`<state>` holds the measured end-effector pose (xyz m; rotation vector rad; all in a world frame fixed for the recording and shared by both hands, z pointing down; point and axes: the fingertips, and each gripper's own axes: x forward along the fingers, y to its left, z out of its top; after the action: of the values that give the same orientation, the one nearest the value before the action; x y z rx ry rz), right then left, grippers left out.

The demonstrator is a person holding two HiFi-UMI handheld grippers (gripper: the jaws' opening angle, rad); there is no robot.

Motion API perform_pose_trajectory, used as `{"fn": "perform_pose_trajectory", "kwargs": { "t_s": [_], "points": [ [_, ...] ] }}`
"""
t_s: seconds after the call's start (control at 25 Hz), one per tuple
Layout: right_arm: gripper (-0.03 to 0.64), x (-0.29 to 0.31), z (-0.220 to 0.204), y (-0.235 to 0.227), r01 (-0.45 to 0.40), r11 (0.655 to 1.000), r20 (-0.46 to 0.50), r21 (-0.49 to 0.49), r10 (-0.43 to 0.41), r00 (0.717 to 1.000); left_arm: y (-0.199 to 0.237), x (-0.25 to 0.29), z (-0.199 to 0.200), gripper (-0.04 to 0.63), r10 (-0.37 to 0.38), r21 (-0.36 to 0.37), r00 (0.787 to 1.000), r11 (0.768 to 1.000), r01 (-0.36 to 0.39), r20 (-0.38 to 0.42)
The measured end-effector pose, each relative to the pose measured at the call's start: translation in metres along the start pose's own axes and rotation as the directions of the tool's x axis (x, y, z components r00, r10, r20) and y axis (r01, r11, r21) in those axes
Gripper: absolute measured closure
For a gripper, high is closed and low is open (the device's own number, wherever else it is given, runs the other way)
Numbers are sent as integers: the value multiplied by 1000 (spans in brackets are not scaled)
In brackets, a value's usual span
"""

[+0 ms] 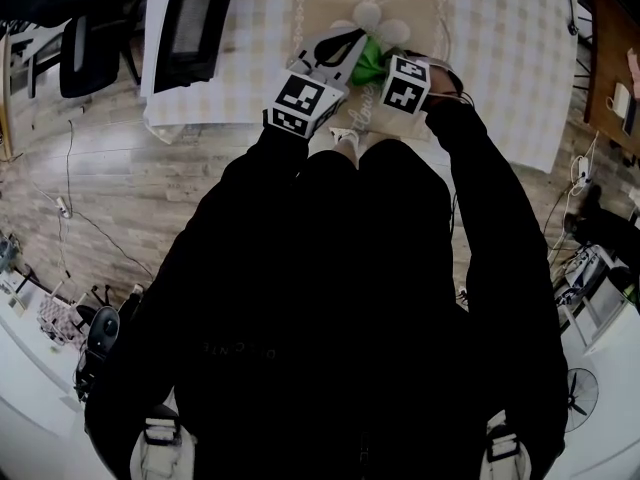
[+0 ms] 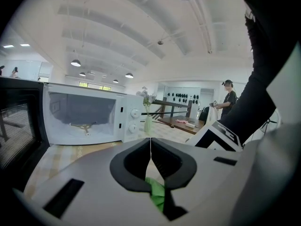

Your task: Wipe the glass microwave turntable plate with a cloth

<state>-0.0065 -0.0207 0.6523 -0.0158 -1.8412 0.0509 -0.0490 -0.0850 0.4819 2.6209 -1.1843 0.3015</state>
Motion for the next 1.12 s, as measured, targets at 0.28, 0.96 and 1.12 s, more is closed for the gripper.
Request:
{"fn": "perform_pose_trajectory", "kwargs": {
  "t_s": [0.28,0.96,1.12],
  "points": [
    [502,0,2,27,-81,997,-2,-9,81,997,1,6,5,574,-4,3,1000,1000,4,5],
    [495,-48,-23,-22,-41,999,-10,-2,41,999,14,34,34,574,15,8,999,1000,-15,35],
    [494,-60,-31,-62,27,1000,-4,13,-27,1000,17,43,38,574,25,5,999,1000,-25,34]
  ]
}}
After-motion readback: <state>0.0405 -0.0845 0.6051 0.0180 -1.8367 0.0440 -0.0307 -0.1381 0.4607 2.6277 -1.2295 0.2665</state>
